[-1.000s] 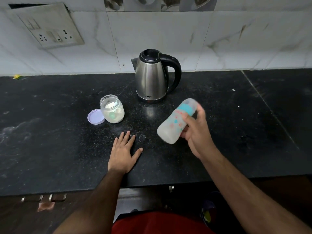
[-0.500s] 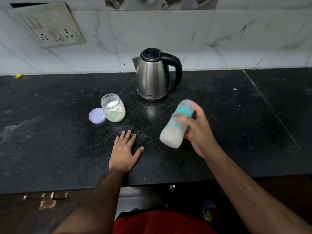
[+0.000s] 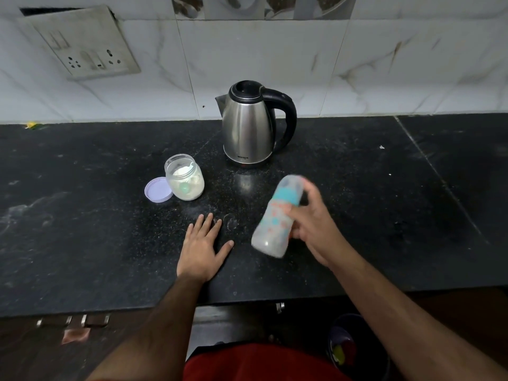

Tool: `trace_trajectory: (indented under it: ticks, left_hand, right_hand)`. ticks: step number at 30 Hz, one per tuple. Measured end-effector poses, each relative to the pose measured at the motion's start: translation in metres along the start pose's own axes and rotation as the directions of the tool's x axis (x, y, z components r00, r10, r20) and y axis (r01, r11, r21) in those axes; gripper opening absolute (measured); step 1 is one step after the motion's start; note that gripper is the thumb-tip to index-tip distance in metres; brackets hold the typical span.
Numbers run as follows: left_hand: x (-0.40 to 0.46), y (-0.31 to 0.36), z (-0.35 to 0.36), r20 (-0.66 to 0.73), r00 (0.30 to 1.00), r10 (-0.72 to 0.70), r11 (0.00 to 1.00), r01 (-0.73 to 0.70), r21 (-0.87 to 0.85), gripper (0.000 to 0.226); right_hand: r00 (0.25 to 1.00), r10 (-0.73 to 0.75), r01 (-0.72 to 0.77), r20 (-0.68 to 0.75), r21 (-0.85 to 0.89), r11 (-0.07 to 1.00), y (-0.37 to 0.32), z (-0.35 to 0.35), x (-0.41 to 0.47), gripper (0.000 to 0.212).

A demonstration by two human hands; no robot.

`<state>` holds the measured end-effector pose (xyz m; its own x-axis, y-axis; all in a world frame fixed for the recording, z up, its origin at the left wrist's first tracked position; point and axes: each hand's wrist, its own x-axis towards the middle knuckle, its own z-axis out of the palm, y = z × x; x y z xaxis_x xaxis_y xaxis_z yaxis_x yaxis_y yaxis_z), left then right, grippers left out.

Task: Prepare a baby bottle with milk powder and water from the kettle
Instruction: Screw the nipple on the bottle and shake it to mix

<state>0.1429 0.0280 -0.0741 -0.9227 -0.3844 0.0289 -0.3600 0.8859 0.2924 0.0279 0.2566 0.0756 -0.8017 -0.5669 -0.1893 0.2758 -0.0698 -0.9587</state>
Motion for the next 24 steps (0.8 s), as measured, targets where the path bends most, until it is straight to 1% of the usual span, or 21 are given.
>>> trace_trajectory:
  ticks: [1, 2, 3, 5, 6, 7, 9, 10, 11, 14, 15, 16, 18, 19, 20, 22, 23, 24]
  left_hand:
    - [0.000, 0.000, 0.000, -0.005, 1.000, 0.000, 1.000, 0.000, -0.002, 0.080]
    - [0.000, 0.000, 0.000, -0.007, 1.000, 0.000, 1.000, 0.000, -0.003, 0.081]
    - [0.000, 0.000, 0.000, -0.007, 1.000, 0.000, 1.000, 0.000, -0.004, 0.080]
    - [0.000, 0.000, 0.001, -0.008, 1.000, 0.002, 1.000, -0.002, -0.003, 0.079]
    - [0.000, 0.000, 0.001, -0.008, 1.000, 0.003, 1.000, -0.003, -0.001, 0.078]
    - [0.000, 0.000, 0.001, -0.005, 1.000, 0.003, 1.000, -0.003, -0.001, 0.078]
    - [0.000, -0.001, 0.001, -0.003, 1.000, 0.001, 1.000, -0.001, -0.003, 0.077]
    - [0.000, -0.001, 0.001, -0.004, 1.000, -0.001, 1.000, 0.000, -0.004, 0.077]
    - [0.000, -0.001, 0.001, -0.003, 1.000, -0.002, 1.000, 0.001, -0.006, 0.077]
    - [0.000, 0.000, 0.001, -0.001, 1.000, -0.001, 1.000, 0.001, -0.002, 0.077]
    - [0.000, 0.000, 0.001, -0.001, 1.000, -0.002, 1.000, 0.002, -0.001, 0.077]
    - [0.000, 0.000, 0.001, 0.000, 1.000, -0.002, 1.000, 0.002, -0.001, 0.077]
    - [0.000, -0.001, 0.001, 0.000, 1.000, -0.001, 1.000, 0.001, 0.001, 0.078]
    - [0.000, -0.001, 0.001, 0.000, 1.000, -0.001, 1.000, 0.001, 0.001, 0.079]
    - [0.000, -0.001, 0.001, 0.000, 1.000, -0.001, 1.000, 0.001, 0.000, 0.078]
    - [0.000, 0.000, 0.001, -0.001, 1.000, 0.002, 1.000, -0.002, 0.001, 0.077]
    - [0.000, 0.000, 0.001, -0.001, 1.000, 0.002, 1.000, -0.002, 0.002, 0.077]
    - [-0.001, -0.001, 0.001, 0.001, 1.000, 0.002, 1.000, -0.002, 0.003, 0.077]
  right_hand:
    - [0.998, 0.018, -0.015, 0.054, -0.058, 0.998, 0.000, 0.000, -0.003, 0.065]
    - [0.999, 0.005, -0.002, 0.045, -0.066, 0.998, -0.001, -0.002, -0.003, 0.065]
    - [0.999, -0.029, 0.029, -0.019, -0.026, 0.999, -0.003, -0.004, -0.001, 0.063]
    - [0.984, -0.068, 0.088, -0.162, 0.117, 0.989, -0.007, -0.006, 0.004, 0.056]
    - [0.981, -0.063, 0.090, -0.181, 0.144, 0.985, -0.006, -0.006, 0.005, 0.055]
    - [0.987, -0.049, 0.067, -0.151, 0.118, 0.991, -0.005, -0.006, 0.005, 0.057]
    - [0.999, 0.009, -0.008, 0.033, -0.030, 1.000, -0.003, -0.004, -0.001, 0.062]
    - [0.996, 0.021, -0.014, 0.090, -0.072, 0.997, -0.004, -0.004, -0.004, 0.064]
    - [0.997, 0.005, 0.000, 0.080, -0.061, 0.998, -0.005, -0.006, -0.003, 0.065]
    - [0.987, -0.075, 0.096, -0.142, 0.153, 0.983, -0.005, -0.011, 0.002, 0.059]
    - [0.984, -0.071, 0.100, -0.166, 0.176, 0.979, -0.004, -0.012, 0.002, 0.058]
    - [0.988, -0.054, 0.076, -0.143, 0.149, 0.986, -0.001, -0.011, 0.001, 0.059]
    - [1.000, 0.009, -0.009, 0.007, 0.010, 1.000, 0.004, -0.008, -0.005, 0.066]
    - [0.999, 0.019, -0.018, 0.047, -0.030, 0.999, 0.003, -0.008, -0.008, 0.069]
    - [1.000, 0.003, -0.003, 0.030, -0.019, 1.000, 0.003, -0.009, -0.007, 0.069]
    - [0.992, -0.052, 0.065, -0.117, 0.108, 0.992, -0.002, -0.011, -0.003, 0.064]
    - [0.984, -0.063, 0.090, -0.165, 0.162, 0.983, -0.002, -0.010, -0.001, 0.061]
    - [0.983, -0.061, 0.091, -0.172, 0.172, 0.981, -0.001, -0.009, -0.002, 0.061]
